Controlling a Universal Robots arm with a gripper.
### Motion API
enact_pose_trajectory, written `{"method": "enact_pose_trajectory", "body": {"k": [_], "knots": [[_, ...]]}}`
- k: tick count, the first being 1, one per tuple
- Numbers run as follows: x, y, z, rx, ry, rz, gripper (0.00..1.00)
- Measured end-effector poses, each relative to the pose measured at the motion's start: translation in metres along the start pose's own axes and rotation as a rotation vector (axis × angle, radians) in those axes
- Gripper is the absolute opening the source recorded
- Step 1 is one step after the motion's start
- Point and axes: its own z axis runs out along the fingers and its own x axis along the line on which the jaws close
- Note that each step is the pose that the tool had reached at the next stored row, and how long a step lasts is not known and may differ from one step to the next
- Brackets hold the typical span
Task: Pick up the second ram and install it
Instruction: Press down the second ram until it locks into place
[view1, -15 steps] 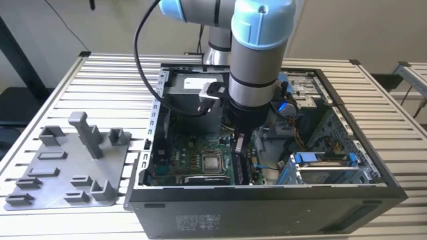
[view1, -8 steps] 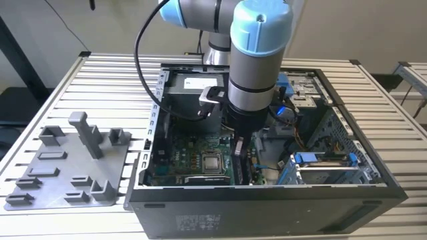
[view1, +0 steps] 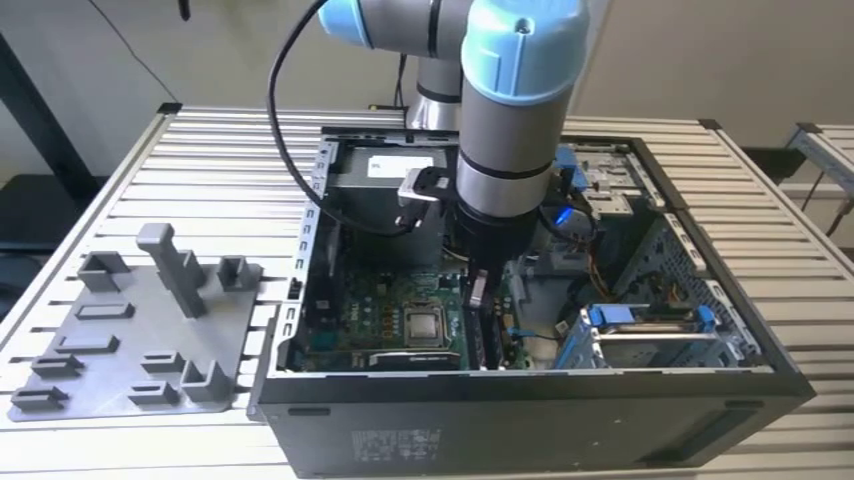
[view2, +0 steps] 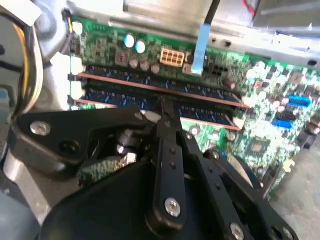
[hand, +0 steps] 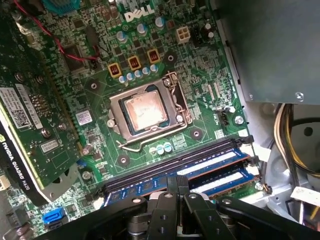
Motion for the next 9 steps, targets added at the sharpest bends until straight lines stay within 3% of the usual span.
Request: {"method": "enact_pose_trajectory", "body": {"k": [7, 9], "knots": [[-0.0015, -0.0017, -0.0316, 0.0, 0.0004, 0.0, 0.11], [-0.0017, -0.002, -0.0353, 0.0, 0.0004, 0.0, 0.11]]}}
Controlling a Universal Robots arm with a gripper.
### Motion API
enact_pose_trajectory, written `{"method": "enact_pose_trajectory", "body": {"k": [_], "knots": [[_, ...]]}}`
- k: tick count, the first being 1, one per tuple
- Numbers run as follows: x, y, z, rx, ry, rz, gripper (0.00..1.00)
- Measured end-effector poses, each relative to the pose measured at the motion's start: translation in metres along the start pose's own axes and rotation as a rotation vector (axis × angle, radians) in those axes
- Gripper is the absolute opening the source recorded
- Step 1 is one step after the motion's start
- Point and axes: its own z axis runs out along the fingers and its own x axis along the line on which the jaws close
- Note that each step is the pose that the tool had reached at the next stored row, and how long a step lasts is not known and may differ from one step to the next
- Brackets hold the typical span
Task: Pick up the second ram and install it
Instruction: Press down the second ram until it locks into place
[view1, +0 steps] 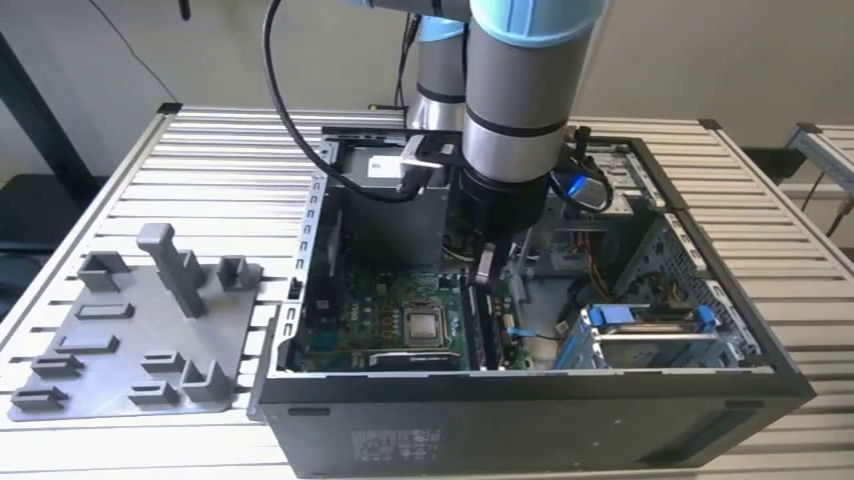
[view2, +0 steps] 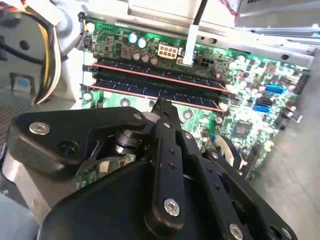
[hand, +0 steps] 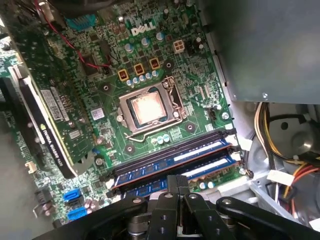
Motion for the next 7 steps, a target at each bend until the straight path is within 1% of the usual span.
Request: {"method": "enact_pose_trajectory", "body": {"k": [7], "knots": [[0.0001, 0.0, 0.0, 0.0, 0.0001, 0.0, 0.11]]}}
